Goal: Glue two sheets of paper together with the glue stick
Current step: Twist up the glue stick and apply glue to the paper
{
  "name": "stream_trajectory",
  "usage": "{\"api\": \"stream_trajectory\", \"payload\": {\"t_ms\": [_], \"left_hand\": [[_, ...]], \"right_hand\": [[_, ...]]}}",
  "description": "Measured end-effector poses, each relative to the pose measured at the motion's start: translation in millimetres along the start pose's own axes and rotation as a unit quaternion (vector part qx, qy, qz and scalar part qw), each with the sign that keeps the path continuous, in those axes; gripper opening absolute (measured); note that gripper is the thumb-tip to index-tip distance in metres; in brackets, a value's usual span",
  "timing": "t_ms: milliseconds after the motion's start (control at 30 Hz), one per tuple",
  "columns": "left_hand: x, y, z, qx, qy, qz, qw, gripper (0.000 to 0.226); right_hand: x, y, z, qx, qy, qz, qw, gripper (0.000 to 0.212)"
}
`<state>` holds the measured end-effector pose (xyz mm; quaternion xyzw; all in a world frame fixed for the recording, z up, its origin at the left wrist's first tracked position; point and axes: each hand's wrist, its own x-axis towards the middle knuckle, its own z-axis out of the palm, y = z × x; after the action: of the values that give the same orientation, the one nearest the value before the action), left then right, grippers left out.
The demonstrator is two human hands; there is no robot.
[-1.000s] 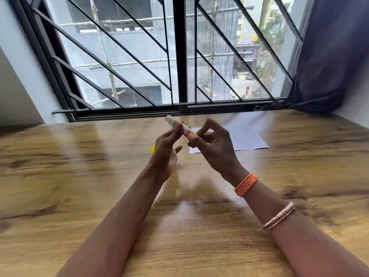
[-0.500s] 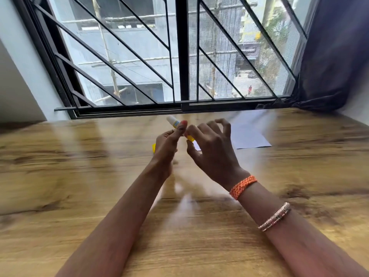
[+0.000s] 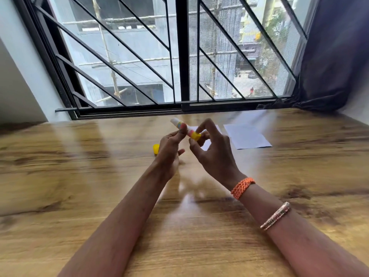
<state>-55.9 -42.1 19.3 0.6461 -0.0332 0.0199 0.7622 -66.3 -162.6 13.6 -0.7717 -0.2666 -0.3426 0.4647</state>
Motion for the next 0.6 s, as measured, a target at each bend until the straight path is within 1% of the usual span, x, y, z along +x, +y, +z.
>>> {"api": "stream_trajectory", "payload": {"t_ms": [67,100,133,167,200,233,267,300,333,367,433,467,500,533,567,600], "left_hand": [[0.6,-1.3,2.0,-0.014,-0.012,-0.003,1.000,0.033],[0.5,-1.2,3.3,-0.029,-0.018,-0.003,0.999,0.032],[0.4,-0.6,4.2,-0.043,-0.021,-0.003,0.999,0.030],[0.2,0.3,4.9,-0.054,-0.022,-0.002,0.998,0.028],[0.3,0.8,5.3,-0.056,-0.023,0.002,0.998,0.027],[0.6,0.7,5.3,-0.053,-0.024,0.006,0.998,0.026],[0.8,0.3,5.0,-0.048,-0.025,0.008,0.998,0.026],[1.0,-0.1,4.6,-0.044,-0.023,0.007,0.999,0.025],[0.7,-0.4,4.4,-0.039,-0.020,0.004,0.999,0.026],[0.5,-0.9,4.3,-0.036,-0.015,0.002,0.999,0.026],[0.5,-1.5,2.9,-0.027,-0.003,0.005,1.000,0.027],[0.7,-1.6,1.9,-0.023,0.001,0.009,1.000,0.027],[1.2,-1.5,0.9,-0.017,0.002,0.015,1.000,0.028],[1.8,-1.4,0.3,-0.009,0.003,0.022,1.000,0.032],[1.8,-0.6,0.1,-0.003,0.005,0.028,1.000,0.036],[1.5,0.6,0.4,0.000,0.008,0.032,0.999,0.037]], "right_hand": [[1.5,2.7,0.0,-0.018,-0.001,-0.013,1.000,0.021],[2.3,3.1,1.1,0.002,0.001,0.012,1.000,0.022],[3.6,2.7,1.6,0.061,0.005,0.068,0.996,0.022],[5.4,1.7,2.0,0.163,0.009,0.149,0.975,0.023],[7.3,-0.6,2.1,0.286,0.012,0.236,0.929,0.023],[9.1,-2.3,2.0,0.391,0.010,0.307,0.867,0.024],[10.5,-2.2,1.4,0.450,0.008,0.347,0.823,0.025],[11.2,-1.8,0.8,0.460,0.006,0.363,0.811,0.025],[11.1,-2.2,0.0,0.434,0.004,0.358,0.827,0.025],[10.3,-3.1,-0.5,0.376,0.004,0.332,0.865,0.023],[5.8,-3.5,0.5,0.190,0.007,0.225,0.956,0.021],[3.4,-3.2,1.5,0.093,0.008,0.156,0.983,0.021],[0.9,-2.7,3.2,0.014,0.009,0.087,0.996,0.021],[-1.1,-3.0,4.9,-0.043,0.013,0.028,0.999,0.022],[-2.1,-3.7,5.4,-0.085,0.015,-0.010,0.996,0.021],[-2.1,-4.1,4.7,-0.114,0.016,-0.029,0.993,0.020]]}}
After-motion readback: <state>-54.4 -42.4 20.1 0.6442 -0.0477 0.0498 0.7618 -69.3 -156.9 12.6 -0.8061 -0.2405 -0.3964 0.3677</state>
